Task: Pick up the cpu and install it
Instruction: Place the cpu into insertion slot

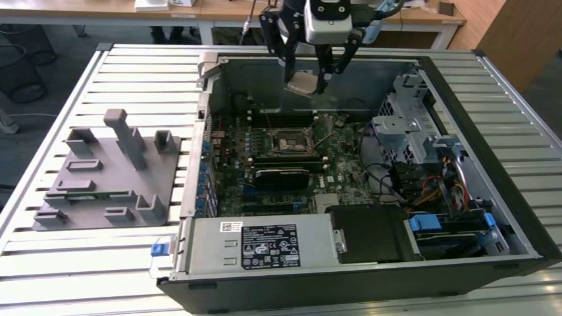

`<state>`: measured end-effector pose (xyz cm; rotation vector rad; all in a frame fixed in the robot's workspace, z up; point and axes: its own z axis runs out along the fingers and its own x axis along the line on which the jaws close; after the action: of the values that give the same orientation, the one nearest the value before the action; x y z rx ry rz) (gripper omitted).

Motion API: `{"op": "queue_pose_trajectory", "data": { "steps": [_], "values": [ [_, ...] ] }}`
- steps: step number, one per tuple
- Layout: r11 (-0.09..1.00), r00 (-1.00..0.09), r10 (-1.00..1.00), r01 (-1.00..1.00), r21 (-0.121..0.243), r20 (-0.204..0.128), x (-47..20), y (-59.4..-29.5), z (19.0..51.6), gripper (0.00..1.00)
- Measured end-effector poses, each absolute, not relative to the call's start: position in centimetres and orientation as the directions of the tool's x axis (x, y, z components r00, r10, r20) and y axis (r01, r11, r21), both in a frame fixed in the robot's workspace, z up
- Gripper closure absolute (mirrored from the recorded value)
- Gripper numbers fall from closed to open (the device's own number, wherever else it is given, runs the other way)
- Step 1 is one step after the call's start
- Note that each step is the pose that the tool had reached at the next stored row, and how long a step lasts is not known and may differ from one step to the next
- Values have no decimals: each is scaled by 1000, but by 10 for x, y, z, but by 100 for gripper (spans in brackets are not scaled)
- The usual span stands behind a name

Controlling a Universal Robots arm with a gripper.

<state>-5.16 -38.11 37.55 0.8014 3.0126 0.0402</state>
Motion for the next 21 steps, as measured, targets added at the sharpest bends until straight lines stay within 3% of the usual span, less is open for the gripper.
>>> {"op": "queue_pose_trajectory", "data": {
  "steps": [21],
  "values": [
    [733, -733, 680, 680, 31, -16, -52, -380, 372, 46]
  ]
}}
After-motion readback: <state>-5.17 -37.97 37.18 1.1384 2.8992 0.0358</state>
